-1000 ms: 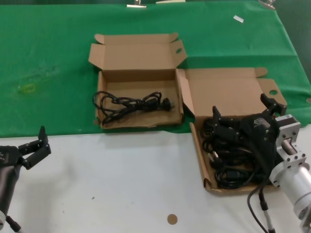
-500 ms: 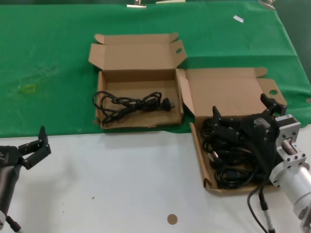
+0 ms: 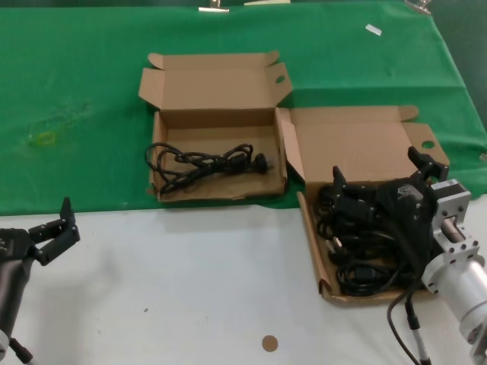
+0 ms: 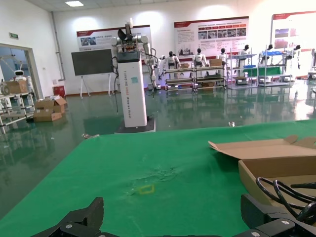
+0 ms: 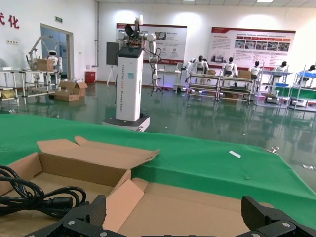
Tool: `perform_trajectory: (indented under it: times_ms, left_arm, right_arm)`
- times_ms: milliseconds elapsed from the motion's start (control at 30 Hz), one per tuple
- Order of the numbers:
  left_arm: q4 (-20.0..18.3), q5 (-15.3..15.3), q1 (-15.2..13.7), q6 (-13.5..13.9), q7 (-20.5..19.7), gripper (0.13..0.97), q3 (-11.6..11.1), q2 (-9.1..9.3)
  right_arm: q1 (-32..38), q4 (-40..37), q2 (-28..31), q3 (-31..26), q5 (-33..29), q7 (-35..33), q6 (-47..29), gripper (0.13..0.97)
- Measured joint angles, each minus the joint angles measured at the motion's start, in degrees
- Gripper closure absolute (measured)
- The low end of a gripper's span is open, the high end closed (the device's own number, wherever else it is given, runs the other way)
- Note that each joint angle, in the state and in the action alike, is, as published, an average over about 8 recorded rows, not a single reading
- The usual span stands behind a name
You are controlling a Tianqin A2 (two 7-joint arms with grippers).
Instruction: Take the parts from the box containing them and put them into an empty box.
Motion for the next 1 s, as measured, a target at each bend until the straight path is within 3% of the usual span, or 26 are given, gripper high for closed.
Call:
perform_trajectory:
  times_ms: [1000]
  left_arm:
    - [0.00,0.00,0.00,0.00,0.00,0.132,0.00,0.00]
  right_arm:
    - [0.00,0.00,0.00,0.00,0.00,0.00,0.00,0.129]
